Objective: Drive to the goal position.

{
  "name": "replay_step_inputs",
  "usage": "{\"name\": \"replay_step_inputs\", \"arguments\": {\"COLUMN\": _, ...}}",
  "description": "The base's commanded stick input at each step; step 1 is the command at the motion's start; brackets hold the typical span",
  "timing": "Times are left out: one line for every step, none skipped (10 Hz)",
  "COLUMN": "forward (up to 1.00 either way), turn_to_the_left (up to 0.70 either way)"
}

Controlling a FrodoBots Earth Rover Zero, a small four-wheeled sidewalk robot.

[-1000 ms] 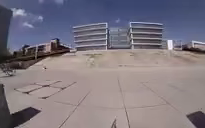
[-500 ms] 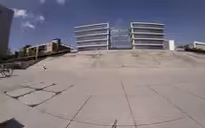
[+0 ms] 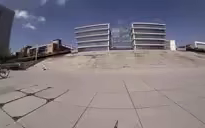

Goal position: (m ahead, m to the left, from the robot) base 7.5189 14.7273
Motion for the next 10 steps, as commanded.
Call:
{"name": "replay_step_inputs", "arguments": {"forward": 0.70, "turn_to_the_left": 0.03}}
{"name": "replay_step_inputs", "arguments": {"forward": 0.70, "turn_to_the_left": 0.02}}
{"name": "replay_step_inputs", "arguments": {"forward": 0.70, "turn_to_the_left": 0.06}}
{"name": "replay_step_inputs", "arguments": {"forward": 0.70, "turn_to_the_left": 0.13}}
{"name": "replay_step_inputs", "arguments": {"forward": 0.70, "turn_to_the_left": 0.19}}
{"name": "replay_step_inputs", "arguments": {"forward": 0.70, "turn_to_the_left": 0.09}}
{"name": "replay_step_inputs", "arguments": {"forward": 0.70, "turn_to_the_left": 0.03}}
{"name": "replay_step_inputs", "arguments": {"forward": 0.70, "turn_to_the_left": 0.02}}
{"name": "replay_step_inputs", "arguments": {"forward": 0.70, "turn_to_the_left": 0.02}}
{"name": "replay_step_inputs", "arguments": {"forward": 0.70, "turn_to_the_left": 0.01}}
